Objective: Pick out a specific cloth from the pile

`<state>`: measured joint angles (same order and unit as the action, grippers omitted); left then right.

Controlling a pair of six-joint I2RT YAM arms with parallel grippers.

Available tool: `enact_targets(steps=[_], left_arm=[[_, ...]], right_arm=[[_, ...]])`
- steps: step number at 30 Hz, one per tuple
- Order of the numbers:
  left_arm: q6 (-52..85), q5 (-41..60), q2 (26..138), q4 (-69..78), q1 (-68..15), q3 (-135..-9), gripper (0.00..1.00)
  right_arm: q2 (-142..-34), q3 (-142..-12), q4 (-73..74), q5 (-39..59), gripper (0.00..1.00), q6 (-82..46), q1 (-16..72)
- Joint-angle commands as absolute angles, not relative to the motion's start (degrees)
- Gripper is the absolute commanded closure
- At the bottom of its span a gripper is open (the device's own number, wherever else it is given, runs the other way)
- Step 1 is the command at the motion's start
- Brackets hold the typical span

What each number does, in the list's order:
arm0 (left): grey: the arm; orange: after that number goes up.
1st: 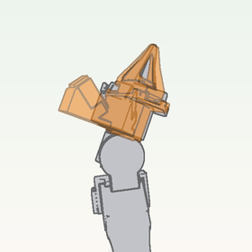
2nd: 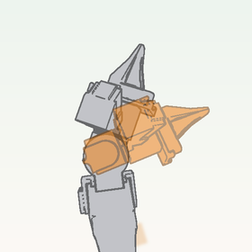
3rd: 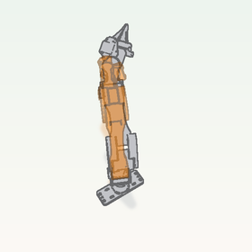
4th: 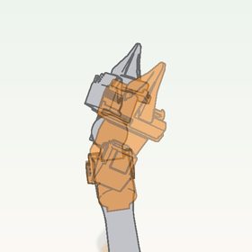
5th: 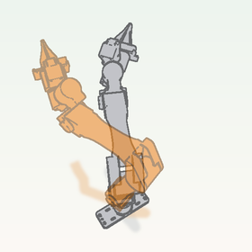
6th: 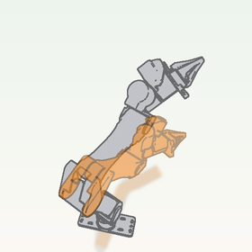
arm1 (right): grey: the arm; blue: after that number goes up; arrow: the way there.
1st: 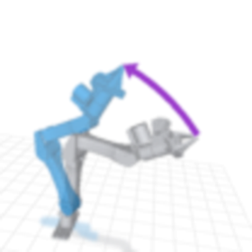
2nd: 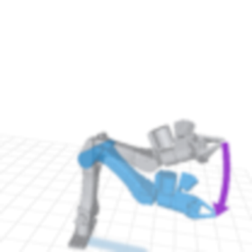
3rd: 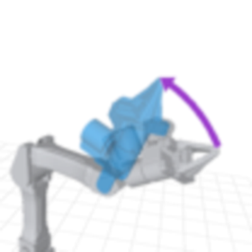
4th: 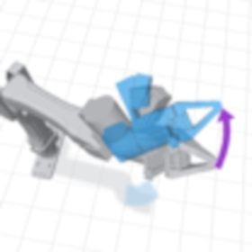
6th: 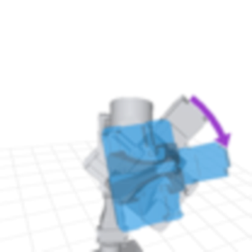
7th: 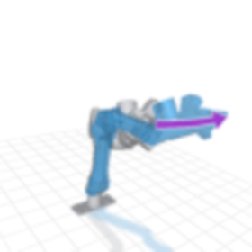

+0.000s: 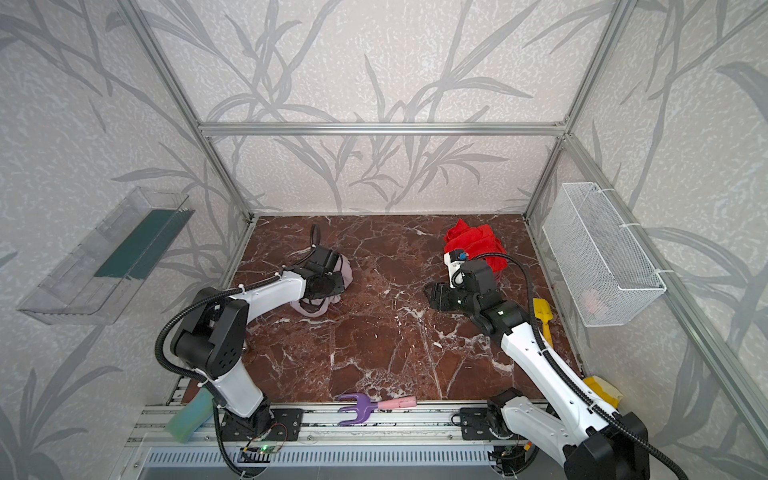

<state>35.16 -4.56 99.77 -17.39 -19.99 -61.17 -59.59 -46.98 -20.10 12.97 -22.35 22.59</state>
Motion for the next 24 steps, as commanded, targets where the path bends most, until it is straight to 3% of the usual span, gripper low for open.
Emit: enact_targets(steps=[1,24], left_arm=[[33.58,-5.70,100.75,-18.02,-16.89,-63.37,0.61],[27.64,-5.21,108.55,-21.75,-4.60,-75.96,0.61]], right_arm=[[-60.93,-49.29,-17.97,13.19,0.34,-22.00,22.50],[-64.48,-53.33,-18.40,12.45,0.34,-21.40,22.50]])
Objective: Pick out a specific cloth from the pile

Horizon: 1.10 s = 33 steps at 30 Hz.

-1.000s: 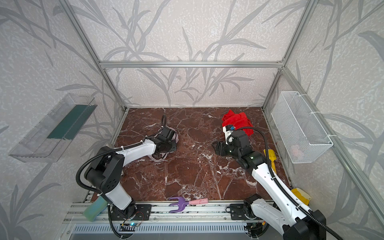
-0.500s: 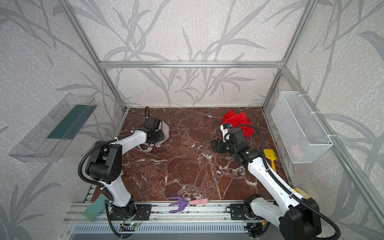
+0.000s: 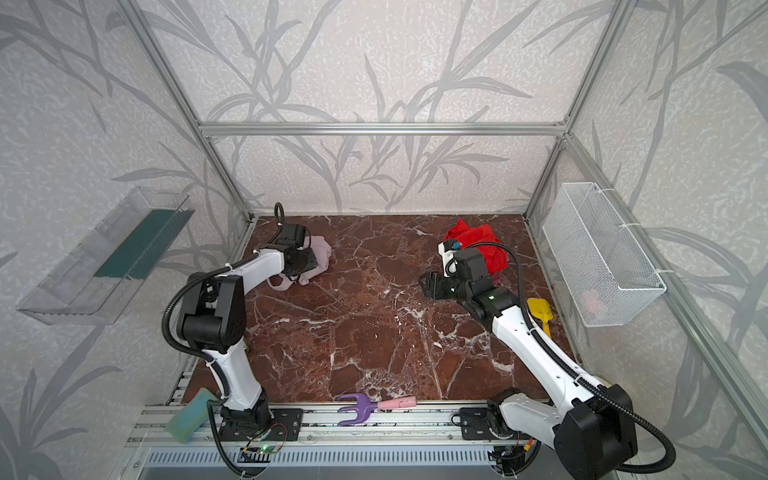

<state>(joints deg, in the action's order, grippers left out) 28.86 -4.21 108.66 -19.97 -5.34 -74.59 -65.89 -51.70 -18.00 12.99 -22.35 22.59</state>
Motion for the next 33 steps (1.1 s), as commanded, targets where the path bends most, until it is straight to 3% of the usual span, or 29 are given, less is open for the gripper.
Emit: enact_targets(steps=[1,9,17,29,33], left_arm=[[27.52,-5.19,108.38,-21.94,-4.42,-76.13,0.61],[25.59,-2.37,104.68,-21.20,-3.87,-74.28,0.61],[26.73,0.13,93.72,-18.23,-6.37,-68.11,0.60],[21.02,-11.84,75.04,-17.91,-14.51,-58.59,0.58],[19.87,-15.59,68.99,-14.23,-14.50,-52.96,0.47]], right_arm=[[-64.06,-53.26,-18.52,12.24,0.34,-21.31,22.49],[-62.36,-52.50,-19.59,9.44,0.34,-21.01,22.49],[-58.54,-50.65,-20.69,5.64,0.33,-18.62,22.50],[-56.36,-50.64,-19.50,-7.88,0.32,-9.34,22.25],[-54.87,-47.46,-13.73,-12.82,0.31,-4.19,22.24]])
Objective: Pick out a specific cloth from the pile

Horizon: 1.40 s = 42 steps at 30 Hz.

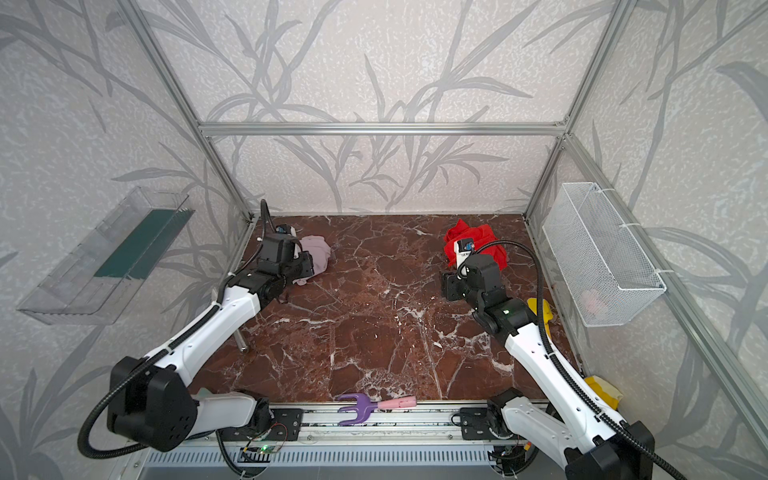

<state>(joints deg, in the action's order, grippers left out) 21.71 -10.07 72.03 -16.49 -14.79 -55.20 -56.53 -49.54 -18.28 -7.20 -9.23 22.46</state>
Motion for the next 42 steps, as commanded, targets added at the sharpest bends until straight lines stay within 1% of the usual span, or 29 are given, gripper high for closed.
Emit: enact_targets(steps=[1,4,8,14,19,25,28,33,37,42], left_arm=[[19.79,-16.81,67.91,-14.40,-14.46,-52.15,0.45],[18.92,-20.91,66.05,-14.59,-14.33,-50.03,0.37],[18.39,-24.45,66.02,-14.94,-13.65,-48.96,0.31],[18.81,-28.65,67.15,-12.13,-12.02,-46.58,0.29],[16.73,-30.40,67.08,-8.08,-11.25,-43.72,0.29],[12.94,-33.22,65.30,1.62,-10.83,-37.74,0.29],[11.73,-33.74,65.28,3.59,-10.38,-36.14,0.29],[8.43,-34.84,67.76,7.23,-9.86,-34.85,0.29],[6.78,-35.21,71.51,11.03,-8.95,-34.30,0.29],[3.64,-35.69,76.50,19.20,-8.03,-32.75,0.29]], right_arm=[[-54.34,-46.28,-11.65,-14.54,0.30,-3.19,22.11],[-52.95,-42.84,-5.59,-18.89,0.27,-1.07,21.96],[-52.68,-38.05,2.95,-22.19,0.25,2.01,21.49],[-55.36,-32.04,15.15,-28.05,0.24,5.58,20.86],[-57.75,-29.76,19.01,-30.72,0.24,6.45,19.75],[-59.53,-27.01,23.64,-31.63,0.24,6.22,17.96],[-60.90,-24.90,27.16,-30.36,0.24,6.22,17.24],[-66.46,-21.29,36.42,-28.39,0.24,7.83,16.97],[-72.66,-21.22,41.38,-28.21,0.24,9.18,16.97],[-80.44,-20.96,50.50,-30.13,0.24,10.85,16.92]])
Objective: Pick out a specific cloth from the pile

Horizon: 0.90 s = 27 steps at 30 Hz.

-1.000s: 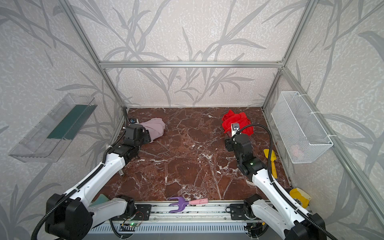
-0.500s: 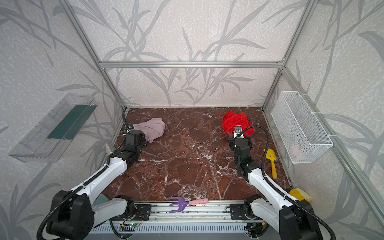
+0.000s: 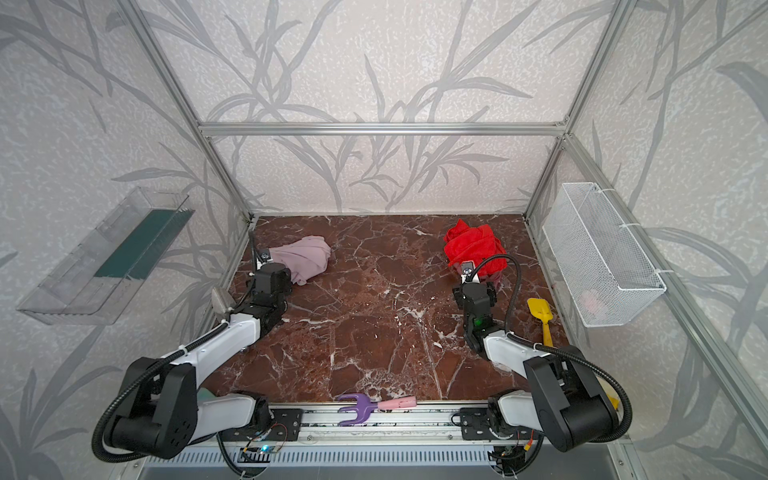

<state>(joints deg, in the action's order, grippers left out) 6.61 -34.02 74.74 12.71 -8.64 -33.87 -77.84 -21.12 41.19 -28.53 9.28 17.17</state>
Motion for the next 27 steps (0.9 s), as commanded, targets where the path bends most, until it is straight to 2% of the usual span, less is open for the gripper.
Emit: enact_targets(steps=[1,8,13,21,27], left_arm=[[4.38,-36.61,77.27,20.98,-7.93,-32.40,0.29],[0.72,-32.70,83.54,41.35,-7.43,-26.42,0.28],[-1.41,-31.33,88.63,52.83,-7.03,-23.60,0.28],[-0.60,-23.87,87.64,51.94,-5.23,-22.80,0.27],[1.19,-17.78,88.59,56.29,-2.90,-19.95,0.26]], right_arm=[[-81.65,-21.07,51.44,-30.39,0.24,11.03,16.94],[-89.85,-20.87,60.66,-28.47,0.22,11.39,16.88],[-88.85,-21.59,56.87,-25.14,0.21,9.06,15.18],[-88.43,-22.91,52.59,-16.59,0.20,6.77,11.59],[-92.27,-17.07,66.42,-9.50,0.19,7.60,10.28]])
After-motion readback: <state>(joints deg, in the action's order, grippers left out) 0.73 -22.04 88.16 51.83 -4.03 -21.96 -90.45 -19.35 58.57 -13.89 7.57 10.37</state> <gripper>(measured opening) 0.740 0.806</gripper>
